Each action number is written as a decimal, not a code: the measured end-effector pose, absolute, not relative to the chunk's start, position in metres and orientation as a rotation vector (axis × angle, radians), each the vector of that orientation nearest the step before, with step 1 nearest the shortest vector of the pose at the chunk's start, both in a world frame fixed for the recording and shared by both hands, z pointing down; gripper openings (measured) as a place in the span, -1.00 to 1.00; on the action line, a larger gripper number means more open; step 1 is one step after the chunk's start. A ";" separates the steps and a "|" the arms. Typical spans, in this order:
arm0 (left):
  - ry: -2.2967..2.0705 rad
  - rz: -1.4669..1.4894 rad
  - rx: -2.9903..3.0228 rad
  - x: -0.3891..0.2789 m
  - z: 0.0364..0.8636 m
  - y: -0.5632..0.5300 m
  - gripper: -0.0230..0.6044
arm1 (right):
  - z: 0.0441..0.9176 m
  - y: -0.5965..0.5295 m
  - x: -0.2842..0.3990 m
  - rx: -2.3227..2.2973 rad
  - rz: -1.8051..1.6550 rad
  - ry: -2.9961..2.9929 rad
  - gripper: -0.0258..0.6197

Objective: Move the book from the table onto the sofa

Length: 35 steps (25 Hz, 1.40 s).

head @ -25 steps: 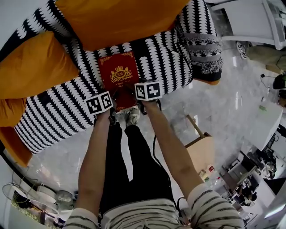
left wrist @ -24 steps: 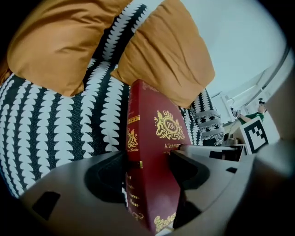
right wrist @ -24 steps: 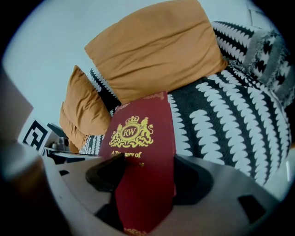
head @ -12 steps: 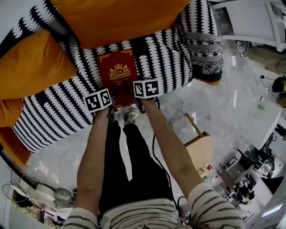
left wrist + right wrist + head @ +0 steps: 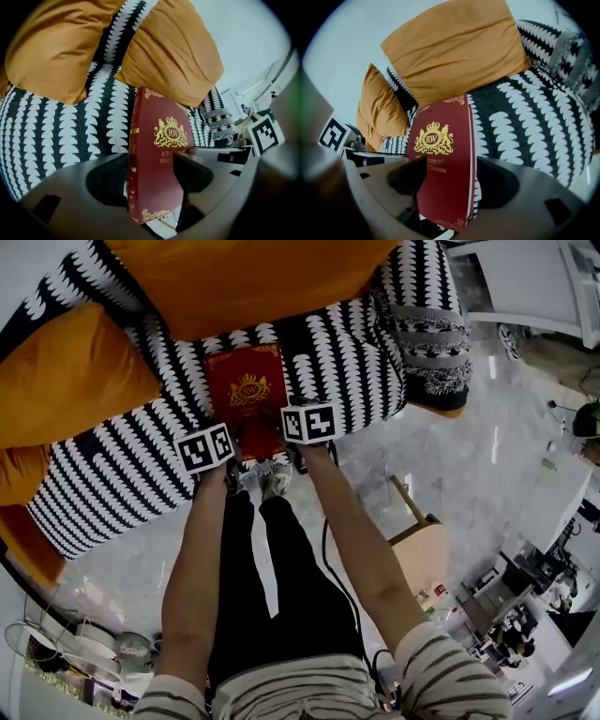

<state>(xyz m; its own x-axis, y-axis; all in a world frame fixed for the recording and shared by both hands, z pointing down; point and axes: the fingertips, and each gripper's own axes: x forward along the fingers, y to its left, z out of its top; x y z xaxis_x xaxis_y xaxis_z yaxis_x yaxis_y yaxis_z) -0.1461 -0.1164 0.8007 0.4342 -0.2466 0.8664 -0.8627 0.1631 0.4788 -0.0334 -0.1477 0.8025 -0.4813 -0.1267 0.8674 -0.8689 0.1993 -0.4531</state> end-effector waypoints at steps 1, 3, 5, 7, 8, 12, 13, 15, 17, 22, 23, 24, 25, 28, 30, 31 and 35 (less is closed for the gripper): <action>-1.085 0.592 1.378 -0.147 0.799 -0.117 0.03 | 0.801 -0.147 -0.032 0.937 1.336 -1.772 0.10; -1.088 0.592 1.380 -0.147 0.796 -0.116 0.03 | 0.799 -0.145 -0.029 0.945 1.327 -1.769 0.10; -1.093 0.589 1.381 -0.147 0.795 -0.115 0.03 | 0.797 -0.145 -0.024 0.964 1.317 -1.771 0.10; -1.106 0.589 1.382 -0.150 0.787 -0.118 0.03 | 0.788 -0.150 -0.021 0.988 1.313 -1.784 0.10; -1.112 0.591 1.386 -0.151 0.779 -0.121 0.03 | 0.780 -0.155 -0.020 1.002 1.309 -1.791 0.10; -1.125 0.623 1.451 -0.150 0.741 -0.122 0.03 | 0.744 -0.156 -0.016 1.040 1.293 -1.811 0.09; -1.126 0.618 1.464 -0.149 0.733 -0.119 0.03 | 0.738 -0.152 -0.016 1.048 1.292 -1.817 0.09; -1.125 0.583 1.475 -0.146 0.715 -0.114 -0.04 | 0.723 -0.144 -0.015 1.074 1.294 -1.831 0.03; -1.124 0.564 1.495 -0.142 0.692 -0.112 -0.15 | 0.703 -0.140 -0.014 1.107 1.310 -1.852 -0.03; -1.078 0.559 1.599 -0.121 0.647 -0.109 -0.26 | 0.657 -0.132 -0.007 1.180 1.293 -1.913 -0.29; -1.063 0.567 1.619 -0.118 0.641 -0.106 -0.30 | 0.648 -0.130 -0.007 1.189 1.290 -1.927 -0.32; -1.050 0.583 1.644 -0.115 0.634 -0.105 -0.36 | 0.638 -0.129 -0.007 1.198 1.282 -1.944 -0.38; -1.038 0.601 1.672 -0.113 0.626 -0.104 -0.41 | 0.628 -0.128 -0.007 1.206 1.270 -1.961 -0.42; -1.014 0.630 1.745 -0.103 0.593 -0.098 -0.43 | 0.590 -0.121 -0.002 1.240 1.232 -2.006 -0.50; -1.005 0.627 1.790 -0.097 0.567 -0.095 -0.53 | 0.563 -0.116 0.004 1.279 1.209 -2.032 -0.62; -1.001 0.623 1.818 -0.093 0.554 -0.096 -0.55 | 0.550 -0.115 0.008 1.309 1.198 -2.043 -0.64; -0.984 0.621 1.963 -0.077 0.499 -0.098 -0.60 | 0.497 -0.108 0.025 1.481 1.202 -2.072 -0.73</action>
